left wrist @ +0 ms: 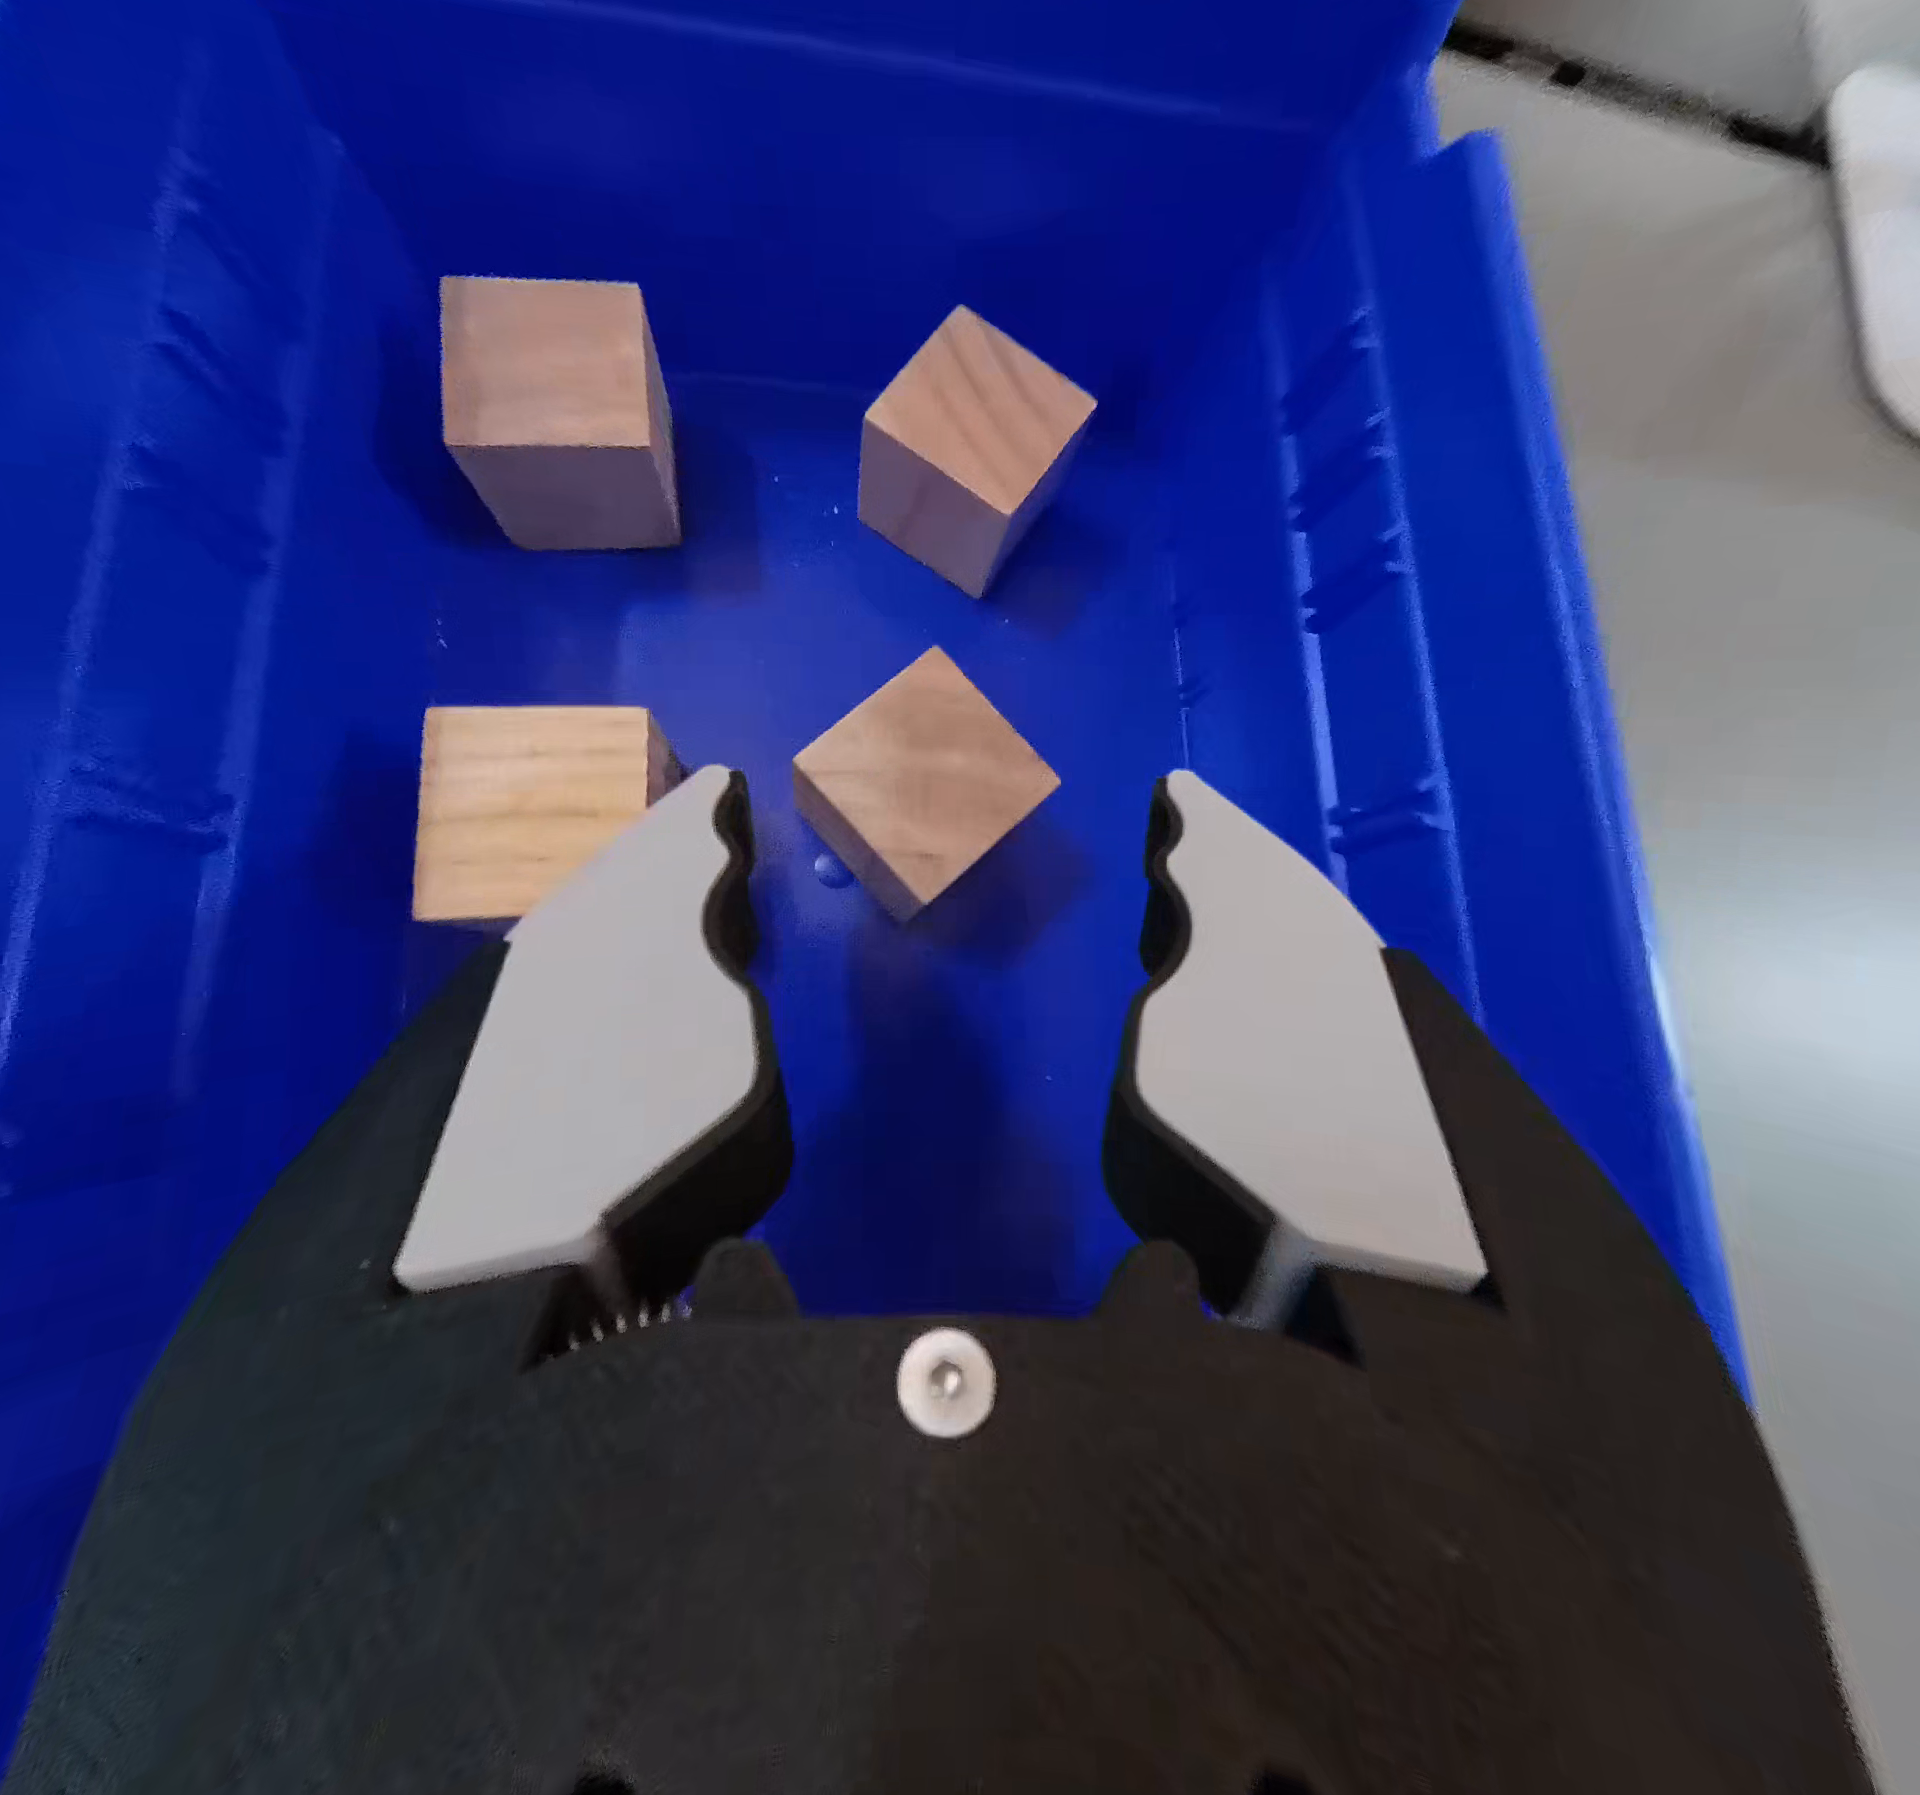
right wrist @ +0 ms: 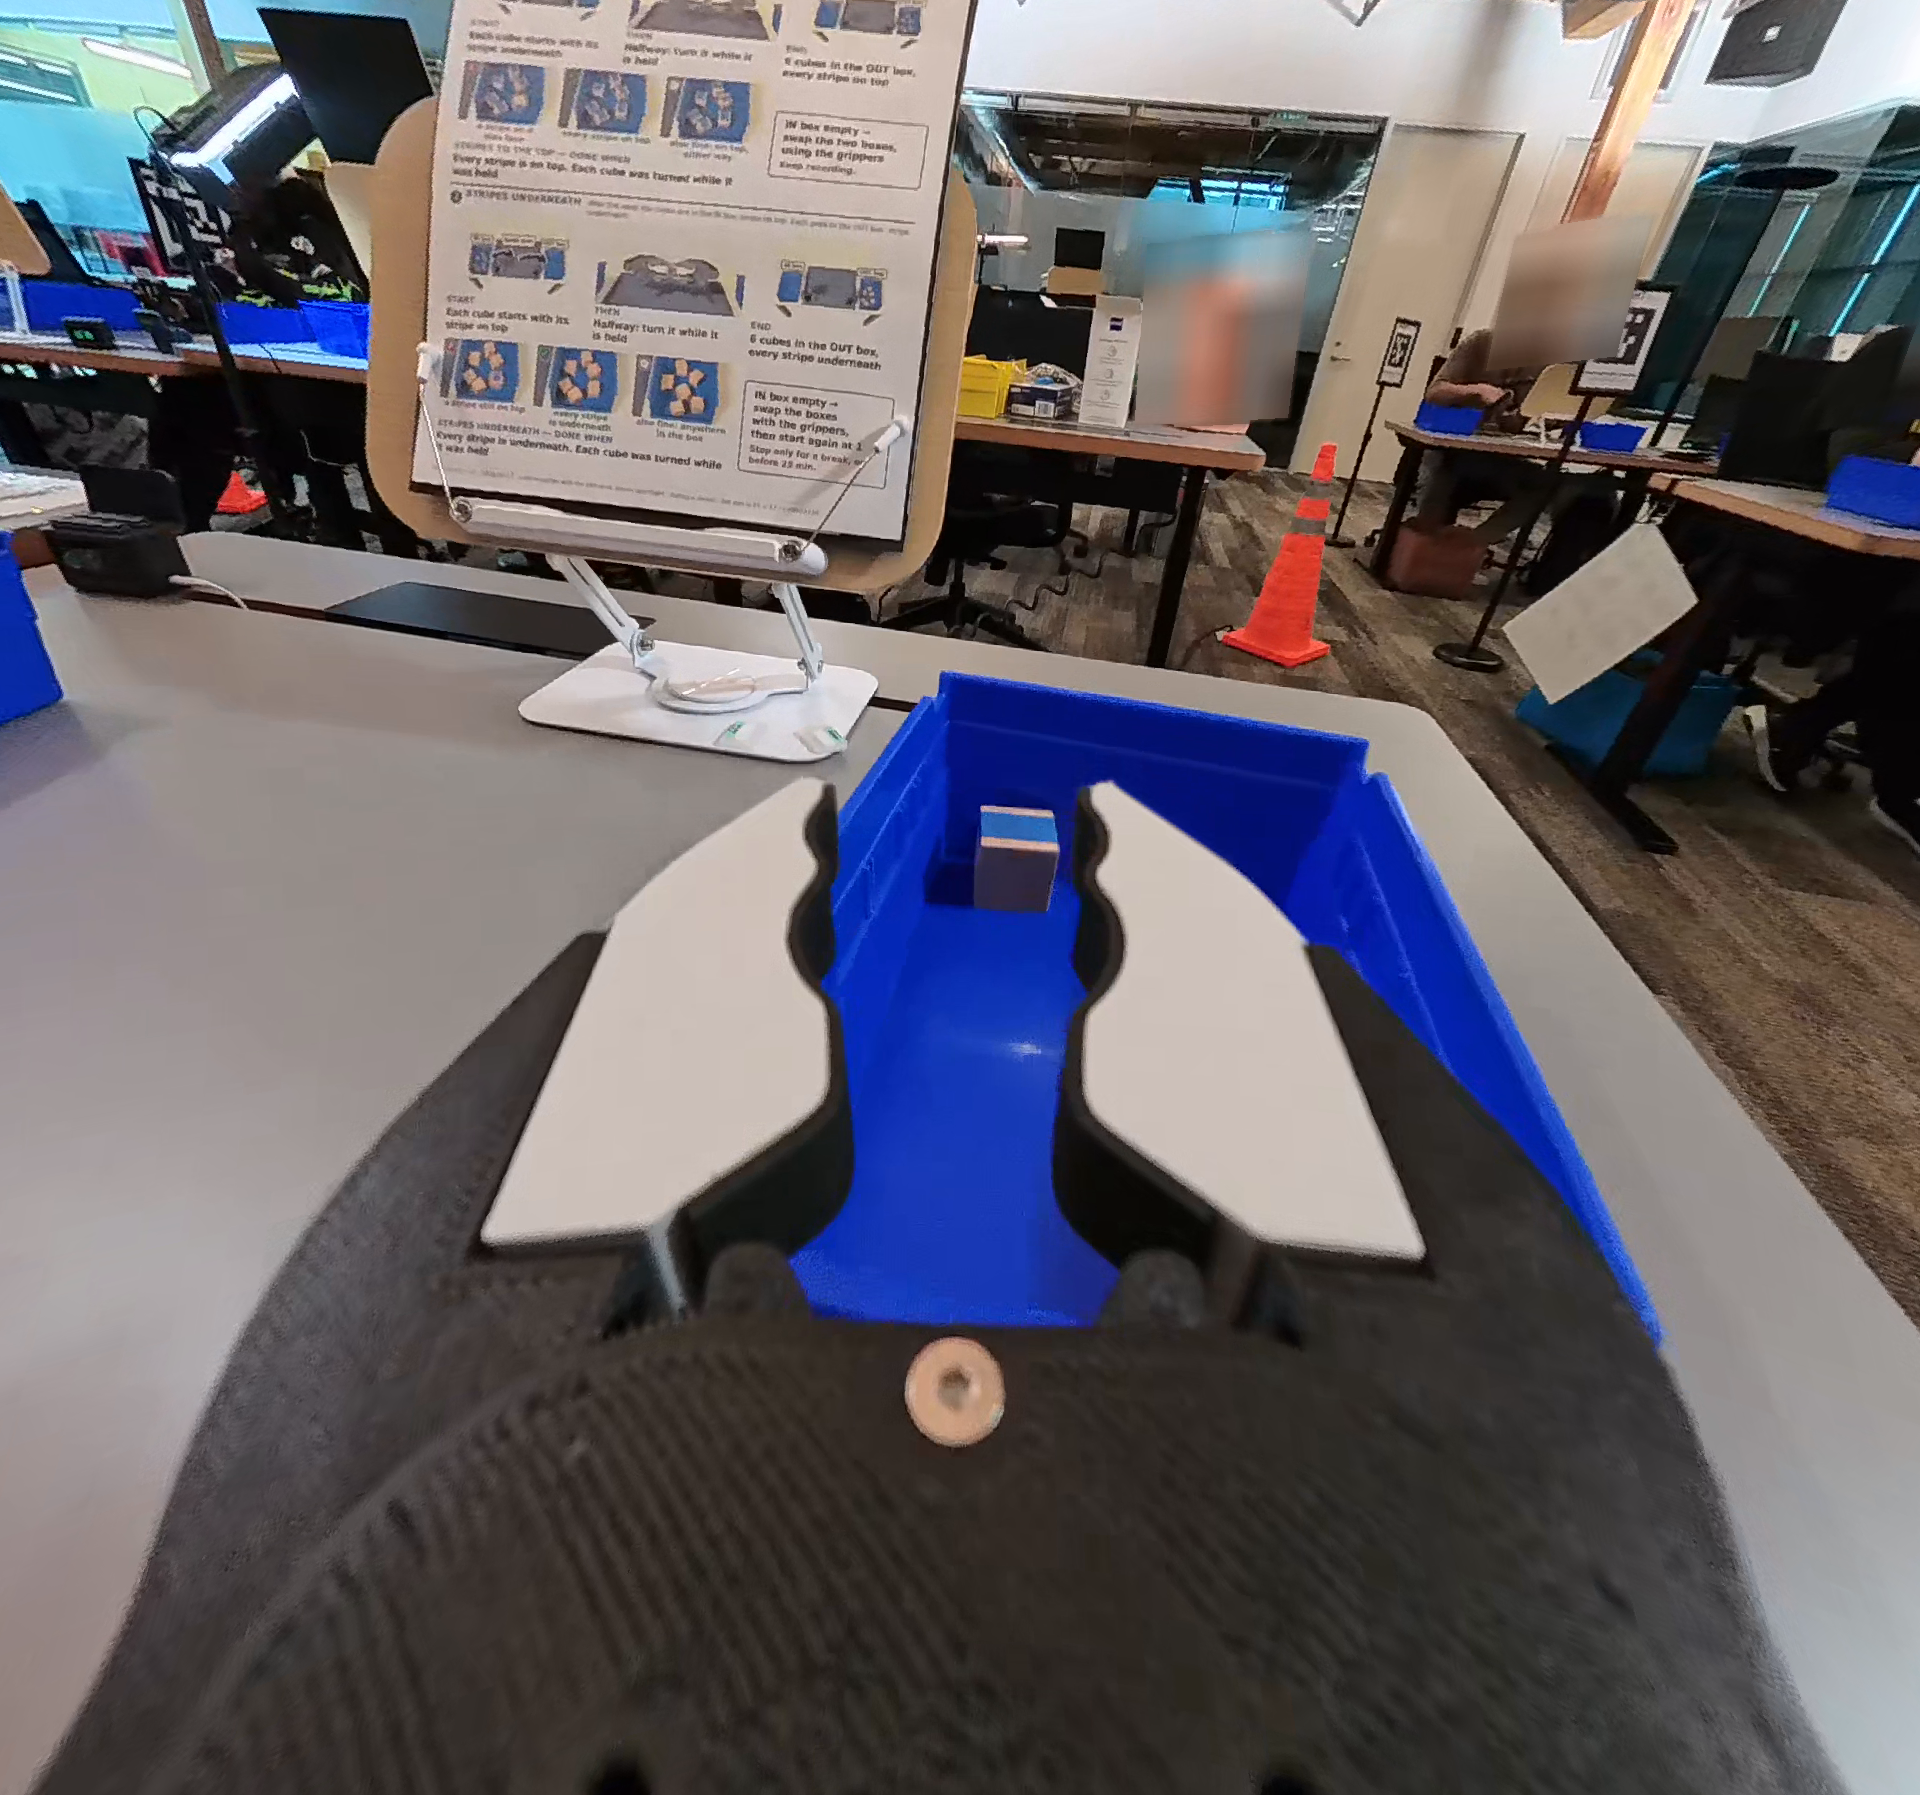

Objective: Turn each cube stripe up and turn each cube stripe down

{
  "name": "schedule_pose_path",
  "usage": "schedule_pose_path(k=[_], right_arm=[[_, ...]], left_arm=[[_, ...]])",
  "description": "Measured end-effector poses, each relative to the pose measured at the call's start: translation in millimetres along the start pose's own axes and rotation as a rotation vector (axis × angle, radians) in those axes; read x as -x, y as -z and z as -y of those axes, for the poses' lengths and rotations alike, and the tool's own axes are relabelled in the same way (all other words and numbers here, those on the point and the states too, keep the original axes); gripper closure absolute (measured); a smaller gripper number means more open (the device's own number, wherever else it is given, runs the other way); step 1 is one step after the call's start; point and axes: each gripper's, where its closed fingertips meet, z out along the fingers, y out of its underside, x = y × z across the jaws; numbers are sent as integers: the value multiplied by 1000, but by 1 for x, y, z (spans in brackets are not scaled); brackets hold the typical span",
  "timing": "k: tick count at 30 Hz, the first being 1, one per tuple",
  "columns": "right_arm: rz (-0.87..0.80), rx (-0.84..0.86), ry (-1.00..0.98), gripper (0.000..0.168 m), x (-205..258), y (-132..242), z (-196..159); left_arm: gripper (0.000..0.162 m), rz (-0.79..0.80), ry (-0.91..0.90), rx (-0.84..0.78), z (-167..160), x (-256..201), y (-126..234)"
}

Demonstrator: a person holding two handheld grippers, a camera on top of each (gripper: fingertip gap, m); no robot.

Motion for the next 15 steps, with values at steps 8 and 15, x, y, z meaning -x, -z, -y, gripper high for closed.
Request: schedule_pose_path(k=[8, 15], right_arm=[[-59, -14, -19, 125, -18, 21, 2], [-51, -18, -64, 125, -20, 21, 0]], left_arm=[[93, 216, -144, 204, -26, 11, -37], [98, 215, -149, 63, 6, 7, -15]])
